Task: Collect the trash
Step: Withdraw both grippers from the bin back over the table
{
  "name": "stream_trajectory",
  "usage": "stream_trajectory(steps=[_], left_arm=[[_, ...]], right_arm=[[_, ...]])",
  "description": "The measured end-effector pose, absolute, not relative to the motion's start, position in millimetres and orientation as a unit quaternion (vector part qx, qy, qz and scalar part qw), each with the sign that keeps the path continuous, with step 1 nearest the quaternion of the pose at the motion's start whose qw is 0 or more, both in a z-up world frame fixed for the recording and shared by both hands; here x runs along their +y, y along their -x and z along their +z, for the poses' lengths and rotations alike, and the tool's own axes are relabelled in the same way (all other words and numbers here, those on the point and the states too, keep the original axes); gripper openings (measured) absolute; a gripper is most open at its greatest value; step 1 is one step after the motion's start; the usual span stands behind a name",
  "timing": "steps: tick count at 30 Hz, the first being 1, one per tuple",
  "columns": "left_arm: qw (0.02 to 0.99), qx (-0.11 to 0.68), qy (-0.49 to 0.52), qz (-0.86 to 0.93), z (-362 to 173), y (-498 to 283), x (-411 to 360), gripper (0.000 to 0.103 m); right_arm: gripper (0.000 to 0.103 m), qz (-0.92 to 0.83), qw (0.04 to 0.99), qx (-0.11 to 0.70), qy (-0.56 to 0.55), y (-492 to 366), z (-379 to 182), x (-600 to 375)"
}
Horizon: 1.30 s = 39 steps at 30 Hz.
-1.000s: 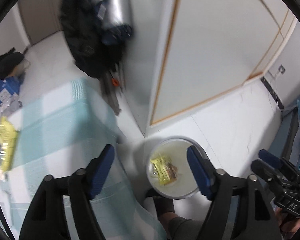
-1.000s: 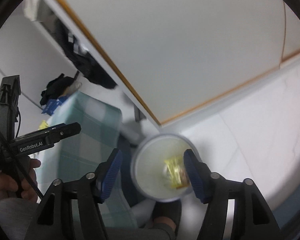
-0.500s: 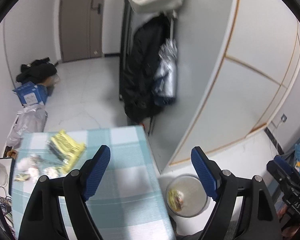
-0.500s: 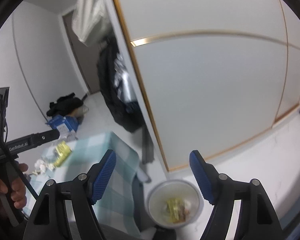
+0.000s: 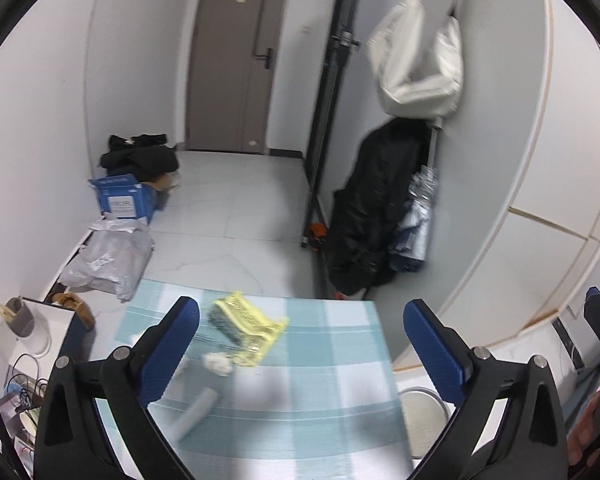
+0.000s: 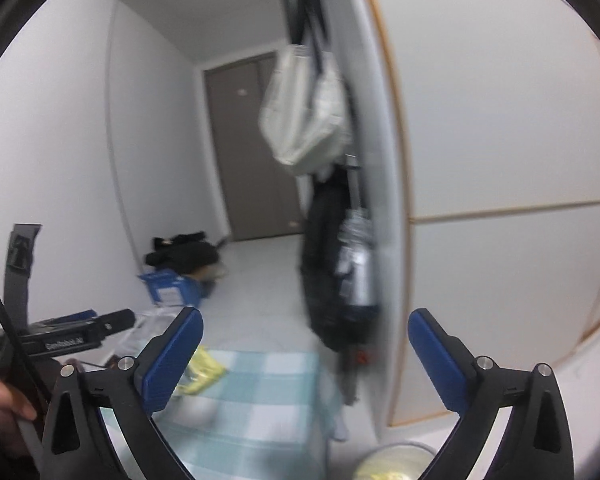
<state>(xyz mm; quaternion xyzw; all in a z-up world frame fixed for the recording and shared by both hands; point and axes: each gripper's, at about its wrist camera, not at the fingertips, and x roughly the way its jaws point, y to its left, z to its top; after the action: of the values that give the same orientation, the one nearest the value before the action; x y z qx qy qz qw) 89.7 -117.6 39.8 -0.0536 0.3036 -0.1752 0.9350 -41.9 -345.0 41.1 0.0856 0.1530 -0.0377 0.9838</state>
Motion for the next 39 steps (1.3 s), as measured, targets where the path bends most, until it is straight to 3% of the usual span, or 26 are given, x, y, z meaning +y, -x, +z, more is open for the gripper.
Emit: stream_trajectory(steps=[18,39], left_arm=[[0.938,0.307,0.13,-0.094,-11,-116,-10,0.1],[0.903,0.377,0.202,-0.042,-52,-151,72,0.1]], right_arm=[[0.103,0.134,0.979,0.148,-0.049,-30,21,-213],[0.102,0.225,0.874,0.429,0.029,-136,-147,-102]])
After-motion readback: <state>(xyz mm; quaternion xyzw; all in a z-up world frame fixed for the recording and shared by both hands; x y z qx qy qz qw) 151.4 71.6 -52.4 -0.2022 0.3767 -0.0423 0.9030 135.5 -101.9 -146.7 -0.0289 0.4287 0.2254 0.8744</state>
